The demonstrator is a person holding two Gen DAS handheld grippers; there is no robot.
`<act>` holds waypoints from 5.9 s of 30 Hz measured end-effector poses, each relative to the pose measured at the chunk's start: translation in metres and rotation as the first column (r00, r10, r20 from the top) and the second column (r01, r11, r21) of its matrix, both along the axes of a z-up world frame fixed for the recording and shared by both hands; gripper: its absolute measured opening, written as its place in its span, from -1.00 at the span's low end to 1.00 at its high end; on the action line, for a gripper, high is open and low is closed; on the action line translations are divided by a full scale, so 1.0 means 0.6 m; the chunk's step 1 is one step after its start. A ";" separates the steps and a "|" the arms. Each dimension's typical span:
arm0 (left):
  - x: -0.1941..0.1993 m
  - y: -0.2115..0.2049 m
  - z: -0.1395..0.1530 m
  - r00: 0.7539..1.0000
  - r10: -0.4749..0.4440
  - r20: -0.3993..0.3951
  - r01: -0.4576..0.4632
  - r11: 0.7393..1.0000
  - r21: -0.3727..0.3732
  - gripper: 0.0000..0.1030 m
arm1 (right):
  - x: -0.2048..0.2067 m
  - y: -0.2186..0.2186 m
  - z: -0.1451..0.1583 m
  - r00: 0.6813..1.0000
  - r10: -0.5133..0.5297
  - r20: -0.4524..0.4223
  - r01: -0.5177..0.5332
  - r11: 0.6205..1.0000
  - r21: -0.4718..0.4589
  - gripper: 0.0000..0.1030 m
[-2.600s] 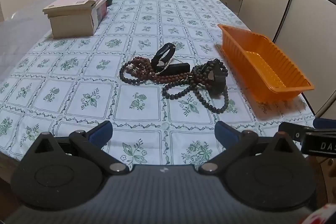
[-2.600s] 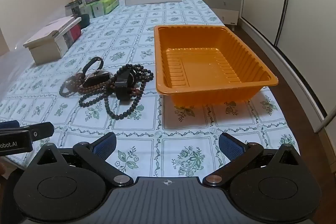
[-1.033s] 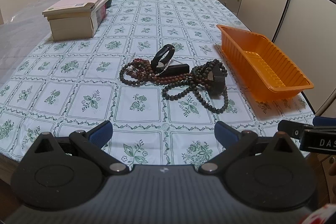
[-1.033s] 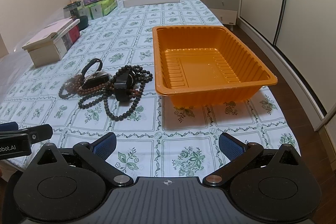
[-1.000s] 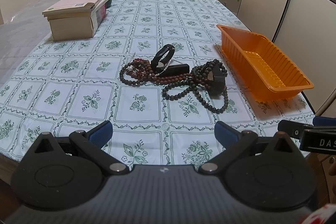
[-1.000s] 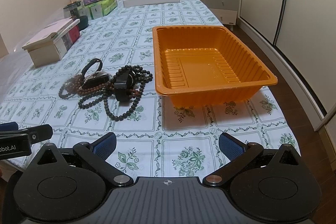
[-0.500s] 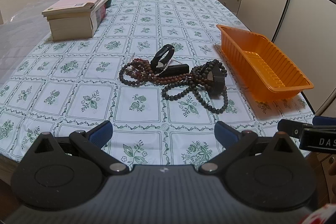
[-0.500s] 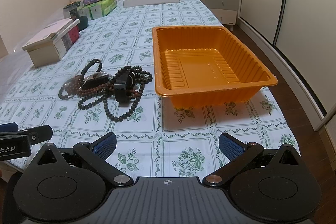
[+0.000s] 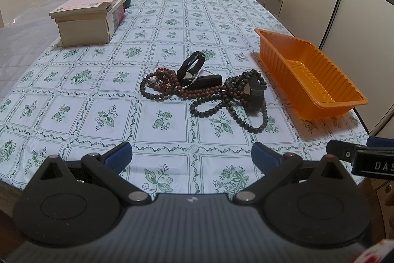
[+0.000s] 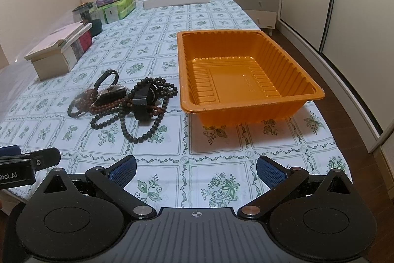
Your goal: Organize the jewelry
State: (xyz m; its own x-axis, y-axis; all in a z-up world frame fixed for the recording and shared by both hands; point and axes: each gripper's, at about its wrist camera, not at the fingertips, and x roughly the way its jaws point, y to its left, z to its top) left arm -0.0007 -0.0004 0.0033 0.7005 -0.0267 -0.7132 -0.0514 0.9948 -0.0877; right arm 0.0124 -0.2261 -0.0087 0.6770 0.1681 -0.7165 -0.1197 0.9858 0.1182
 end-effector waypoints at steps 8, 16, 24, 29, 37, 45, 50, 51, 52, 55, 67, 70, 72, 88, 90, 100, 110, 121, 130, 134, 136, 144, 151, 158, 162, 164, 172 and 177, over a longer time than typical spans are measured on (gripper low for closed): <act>0.000 0.000 -0.002 1.000 0.000 -0.001 0.000 1.000 0.000 0.98 | 0.000 -0.002 -0.001 1.000 -0.004 0.000 0.004 1.000 0.004 1.00; 0.002 0.000 -0.006 1.000 0.001 -0.004 -0.001 1.000 -0.002 0.98 | 0.003 -0.007 -0.007 1.000 -0.016 -0.008 0.016 1.000 0.016 1.00; 0.017 0.022 -0.006 1.000 0.018 0.001 -0.017 0.993 -0.117 0.98 | 0.012 -0.067 -0.007 0.988 -0.151 0.012 0.147 0.977 0.155 0.99; 0.035 0.033 -0.008 0.999 0.032 0.006 -0.030 0.983 -0.178 0.98 | 0.030 -0.146 0.001 0.952 -0.297 0.076 0.272 0.932 0.238 0.99; 0.065 0.029 -0.017 0.999 0.023 0.029 -0.016 0.974 -0.224 0.98 | 0.102 -0.261 -0.024 0.901 -0.424 0.093 0.369 0.860 0.352 0.84; 0.088 0.018 -0.044 1.000 0.001 -0.012 -0.003 0.976 -0.218 0.98 | 0.168 -0.308 -0.077 0.909 -0.414 0.041 0.361 0.835 0.416 0.17; 0.100 0.013 -0.059 0.999 -0.012 -0.035 0.004 0.975 -0.220 0.98 | 0.191 -0.316 -0.098 0.925 -0.380 0.024 0.334 0.840 0.428 -0.19; 0.102 0.011 -0.061 0.999 -0.017 -0.038 0.008 0.975 -0.221 0.98 | 0.195 -0.316 -0.099 0.925 -0.378 0.023 0.332 0.838 0.433 -0.27; 0.104 0.009 -0.063 0.999 -0.020 -0.040 0.010 0.975 -0.222 0.98 | 0.199 -0.315 -0.099 0.926 -0.376 0.025 0.329 0.837 0.438 -0.30; 0.110 0.003 -0.068 0.998 -0.031 -0.046 0.020 0.975 -0.223 0.98 | 0.209 -0.316 -0.098 0.928 -0.371 0.021 0.324 0.836 0.444 -0.41; 0.111 0.000 -0.068 0.998 -0.045 -0.047 0.034 0.978 -0.204 0.98 | 0.203 -0.301 -0.071 0.943 -0.332 0.005 0.297 0.851 0.433 -0.82; 0.108 0.000 -0.063 0.998 -0.051 -0.040 0.042 0.981 -0.190 0.98 | 0.202 -0.278 -0.048 0.954 -0.297 0.048 0.261 0.896 0.359 -0.88; 0.106 0.001 -0.059 0.998 -0.053 -0.032 0.047 0.982 -0.182 0.98 | 0.205 -0.257 -0.031 0.959 -0.271 0.085 0.238 0.930 0.282 -0.90; 0.110 0.007 -0.056 0.994 -0.113 0.007 0.113 0.989 -0.093 0.94 | 0.175 -0.128 0.012 0.968 0.076 0.239 0.003 0.950 -0.313 -0.92; 0.115 0.007 -0.059 0.991 -0.132 0.015 0.133 0.989 -0.069 0.88 | 0.172 -0.118 0.004 0.966 0.105 0.235 -0.013 0.932 -0.362 -0.93; 0.161 0.021 -0.081 0.971 -0.241 0.002 0.241 0.970 0.038 0.58 | 0.178 -0.090 -0.002 0.959 0.167 0.228 -0.042 0.882 -0.469 -0.93; 0.210 0.071 -0.095 0.967 -0.254 -0.007 0.251 0.948 0.195 -0.33 | 0.182 -0.085 0.004 0.960 0.166 0.224 -0.041 0.878 -0.477 -0.93; 0.224 0.058 -0.119 0.888 -0.451 -0.089 0.449 0.812 0.373 -0.88 | 0.182 -0.087 0.001 0.962 0.158 0.222 -0.033 0.877 -0.480 -0.93; 0.208 0.082 -0.044 0.896 -0.443 -0.038 0.424 0.825 0.374 -0.89 | 0.182 -0.089 0.002 0.962 0.155 0.225 -0.031 0.880 -0.473 -0.93; 0.213 0.085 0.006 0.901 -0.433 0.015 0.400 0.845 0.355 -0.89 | 0.179 -0.087 0.002 0.961 0.156 0.229 -0.031 0.882 -0.471 -0.93; 0.210 0.076 0.029 0.899 -0.435 0.045 0.395 0.853 0.342 -0.89 | 0.179 -0.088 0.002 0.961 0.156 0.229 -0.031 0.882 -0.471 -0.93; 0.213 -0.031 0.069 0.850 -0.513 0.121 0.478 0.846 0.236 -0.89 | 0.177 -0.087 0.004 0.960 0.158 0.233 -0.032 0.884 -0.467 -0.93; 0.224 -0.164 0.054 0.803 -0.571 0.172 0.555 0.821 0.137 -0.88 | 0.177 -0.089 0.004 0.959 0.152 0.237 -0.029 0.890 -0.456 -0.93; 0.223 -0.239 0.019 0.781 -0.607 0.148 0.601 0.794 0.088 -0.88 | 0.178 -0.094 0.004 0.961 0.145 0.235 -0.029 0.898 -0.438 -0.93; 0.227 -0.259 0.005 0.771 -0.623 0.133 0.618 0.782 0.081 -0.88 | 0.181 -0.097 0.005 0.964 0.147 0.220 -0.038 0.900 -0.435 -0.93; 0.232 -0.266 -0.003 0.768 -0.629 0.124 0.625 0.777 0.074 -0.88 | 0.182 -0.097 0.005 0.966 0.149 0.212 -0.043 0.899 -0.436 -0.93; 0.226 -0.257 -0.014 0.768 -0.626 0.134 0.629 0.777 0.019 -0.32 | 0.187 -0.094 0.006 0.970 0.160 0.185 -0.062 0.892 -0.448 -0.93; 0.200 -0.191 -0.014 0.818 -0.559 0.135 0.560 0.828 0.033 -0.32 | 0.191 -0.092 0.005 0.973 0.167 0.162 -0.075 0.884 -0.462 -0.93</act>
